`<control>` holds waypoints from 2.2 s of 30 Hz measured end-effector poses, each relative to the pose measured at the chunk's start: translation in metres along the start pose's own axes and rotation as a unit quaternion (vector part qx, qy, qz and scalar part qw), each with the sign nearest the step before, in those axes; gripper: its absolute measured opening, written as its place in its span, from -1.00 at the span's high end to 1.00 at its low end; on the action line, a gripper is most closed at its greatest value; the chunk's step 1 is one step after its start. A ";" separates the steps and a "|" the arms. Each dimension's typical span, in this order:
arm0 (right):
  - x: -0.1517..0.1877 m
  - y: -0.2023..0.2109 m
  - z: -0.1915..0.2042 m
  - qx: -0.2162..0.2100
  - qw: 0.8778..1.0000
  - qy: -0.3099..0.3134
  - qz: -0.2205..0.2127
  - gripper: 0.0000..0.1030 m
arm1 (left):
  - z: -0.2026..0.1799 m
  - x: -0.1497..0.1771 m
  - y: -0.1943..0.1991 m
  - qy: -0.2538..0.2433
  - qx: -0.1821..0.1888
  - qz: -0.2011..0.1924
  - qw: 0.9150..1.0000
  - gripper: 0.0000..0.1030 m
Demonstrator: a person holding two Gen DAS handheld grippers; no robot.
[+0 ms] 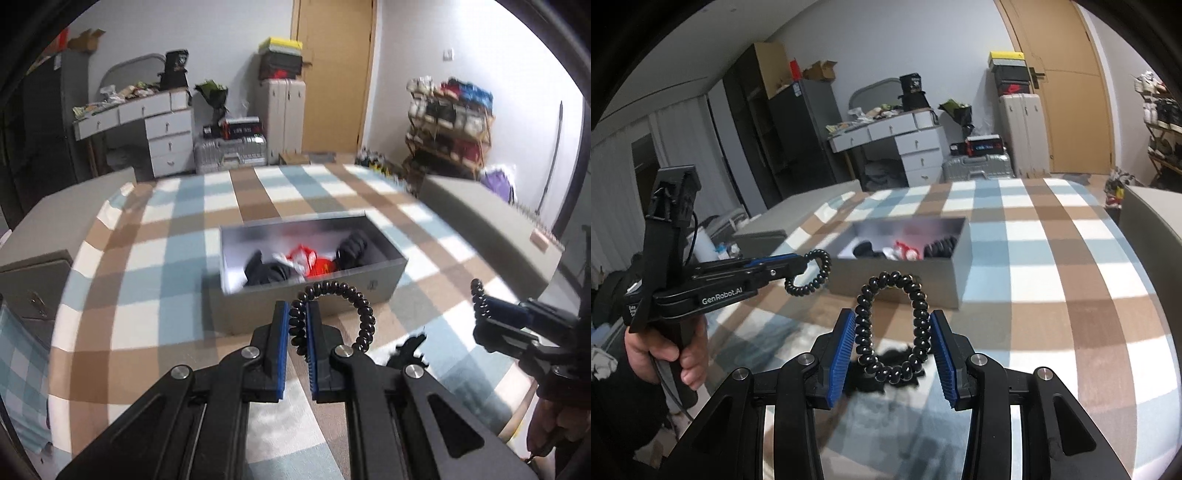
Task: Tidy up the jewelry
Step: 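Carry the bracelet and coil tie into the silver box and open both tools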
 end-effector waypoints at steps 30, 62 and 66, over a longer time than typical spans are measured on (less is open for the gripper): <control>-0.095 -0.099 -0.012 -0.055 0.998 0.014 -0.006 0.20 | 0.030 -0.049 -0.056 0.051 0.033 -0.012 0.998 0.91; -0.084 -0.116 -0.039 -0.034 0.999 -0.020 0.013 -0.55 | 0.037 -0.042 -0.089 0.072 0.062 0.048 0.994 0.17; -0.081 -0.093 -0.039 -0.019 1.000 -0.018 -0.009 -0.66 | 0.035 -0.038 -0.076 0.075 0.054 0.038 0.995 0.06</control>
Point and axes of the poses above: each gripper's, at about its wrist camera, not at the fingertips, and y roughly against the way its jaws point, z to its left, x to its underside, the point moved 2 cm from there along -y, roughly the way its jaws point, and after that the axes turned 1 degree about x, right-handed, at the moved point
